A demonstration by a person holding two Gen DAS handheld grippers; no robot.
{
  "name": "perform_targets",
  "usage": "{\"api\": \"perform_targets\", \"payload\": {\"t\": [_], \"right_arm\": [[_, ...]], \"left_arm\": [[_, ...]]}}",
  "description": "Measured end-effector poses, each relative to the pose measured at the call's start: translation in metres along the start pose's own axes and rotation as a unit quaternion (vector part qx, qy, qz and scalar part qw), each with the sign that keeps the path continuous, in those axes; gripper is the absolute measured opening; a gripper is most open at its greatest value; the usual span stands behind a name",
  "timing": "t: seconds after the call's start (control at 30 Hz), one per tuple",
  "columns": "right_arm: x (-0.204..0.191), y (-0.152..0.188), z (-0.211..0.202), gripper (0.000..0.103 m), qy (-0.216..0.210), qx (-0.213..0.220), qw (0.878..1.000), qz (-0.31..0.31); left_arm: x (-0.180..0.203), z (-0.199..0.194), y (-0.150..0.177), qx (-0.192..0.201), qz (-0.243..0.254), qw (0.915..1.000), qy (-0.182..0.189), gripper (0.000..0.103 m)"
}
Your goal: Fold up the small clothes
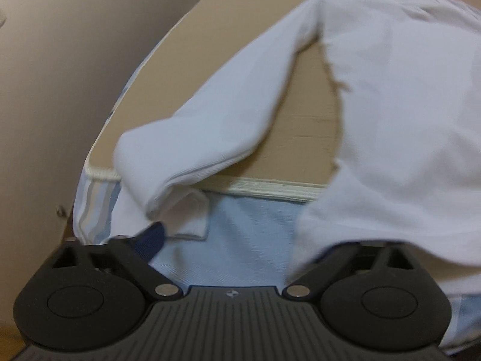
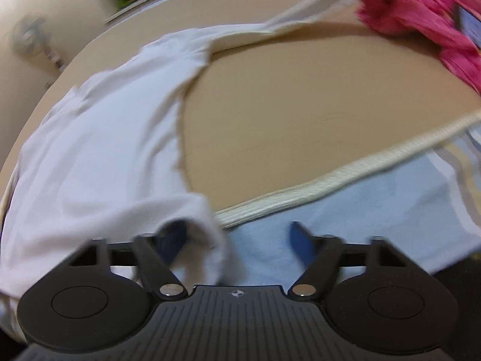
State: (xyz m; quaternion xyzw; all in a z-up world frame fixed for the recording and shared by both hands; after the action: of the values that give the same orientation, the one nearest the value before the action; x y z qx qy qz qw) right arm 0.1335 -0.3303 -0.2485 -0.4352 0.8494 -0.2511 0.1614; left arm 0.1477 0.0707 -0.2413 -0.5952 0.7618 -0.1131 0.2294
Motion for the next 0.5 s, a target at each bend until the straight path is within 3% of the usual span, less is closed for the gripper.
{"api": "perform_targets", "payload": {"t": [0.03,0.07,0.1,0.17,0.3,0.4,0.5], "right_arm": [[-0.006,0.001,-0.001,0.021,-0.001,-0.001,1.000,-0.018],[-0.011,0.001,-0.002,0.004,0.003,-0.001,0.999,-0.036],[-0.015,0.001,-0.006,0.004,0.016,0.006,0.998,-0.055],[-0.015,-0.008,-0.021,0.003,0.032,0.026,0.997,-0.070],[0.000,-0.035,-0.089,0.003,0.005,0.081,0.994,-0.077],[0.008,-0.039,-0.128,0.003,0.009,0.116,0.986,-0.119],[0.014,-0.019,-0.098,0.003,0.020,0.062,0.989,-0.130]], "left_arm": [[0.007,-0.001,0.000,0.002,0.016,0.9998,0.008,0.069],[0.015,-0.004,-0.002,0.005,0.034,0.9993,0.017,0.044],[0.022,-0.007,-0.003,0.010,0.053,0.9984,0.015,0.024],[0.035,-0.015,-0.007,0.027,0.097,0.9949,-0.008,0.008],[0.030,-0.057,-0.024,0.069,0.107,0.9919,-0.005,0.006],[0.018,-0.077,-0.024,0.081,0.114,0.9901,0.005,0.006],[0.026,-0.055,-0.010,0.049,0.145,0.9883,-0.006,0.006]]}}
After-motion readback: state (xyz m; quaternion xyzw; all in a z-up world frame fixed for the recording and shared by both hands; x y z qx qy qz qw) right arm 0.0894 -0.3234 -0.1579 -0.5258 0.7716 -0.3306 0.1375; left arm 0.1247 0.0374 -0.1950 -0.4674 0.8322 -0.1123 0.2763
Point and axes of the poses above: each gripper's, at about its wrist camera, not at the fingertips, and z roughly the way its jaws point, x to its right, y to its underside, the point moved 5 cm from there along z, roughly the way its jaws point, and after that the axes turned 12 degrees about y, right-handed, at the moved point
